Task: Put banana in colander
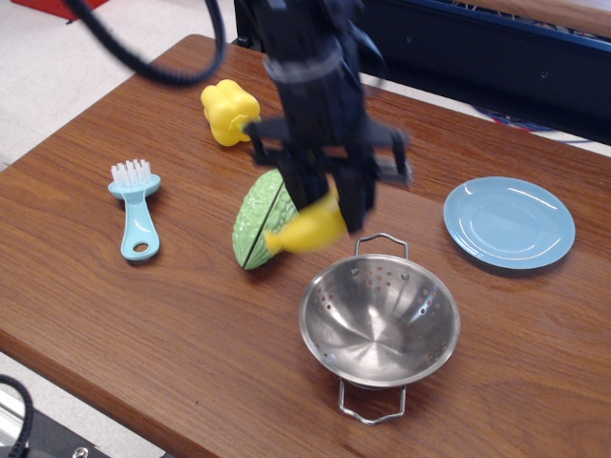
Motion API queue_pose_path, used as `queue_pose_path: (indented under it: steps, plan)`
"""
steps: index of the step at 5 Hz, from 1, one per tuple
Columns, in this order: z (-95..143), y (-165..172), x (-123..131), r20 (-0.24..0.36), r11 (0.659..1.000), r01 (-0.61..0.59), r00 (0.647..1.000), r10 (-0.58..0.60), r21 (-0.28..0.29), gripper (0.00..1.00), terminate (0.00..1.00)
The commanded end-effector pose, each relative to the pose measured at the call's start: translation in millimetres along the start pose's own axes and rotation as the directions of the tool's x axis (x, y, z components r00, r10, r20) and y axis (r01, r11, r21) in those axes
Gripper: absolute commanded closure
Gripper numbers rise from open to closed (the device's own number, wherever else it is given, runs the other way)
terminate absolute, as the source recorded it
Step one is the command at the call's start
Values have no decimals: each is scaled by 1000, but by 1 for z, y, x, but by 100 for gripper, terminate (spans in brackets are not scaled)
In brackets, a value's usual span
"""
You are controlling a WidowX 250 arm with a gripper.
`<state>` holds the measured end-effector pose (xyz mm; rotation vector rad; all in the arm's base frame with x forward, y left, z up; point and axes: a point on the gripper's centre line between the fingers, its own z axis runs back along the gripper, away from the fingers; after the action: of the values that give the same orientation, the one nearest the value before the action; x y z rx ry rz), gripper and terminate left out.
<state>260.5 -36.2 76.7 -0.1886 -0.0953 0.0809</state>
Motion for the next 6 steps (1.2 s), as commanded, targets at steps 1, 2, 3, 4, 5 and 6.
queue_pose_path:
  steps: [1,2,3,4,5,6]
  plan:
    - [0,-24,-14,24,996,89,996,-89,-6,100,0]
    - [-10,-33,-18,28,994,111,993,-110,-18,100,0]
    - [-14,-36,-20,29,991,130,991,-130,-22,0,0]
    - [-11,-33,-16,49,994,110,993,-109,-12,0,0]
    - [-6,-31,-5,72,996,85,994,-85,5,0,0]
    - [5,-27,17,89,999,27,996,-29,21,0,0]
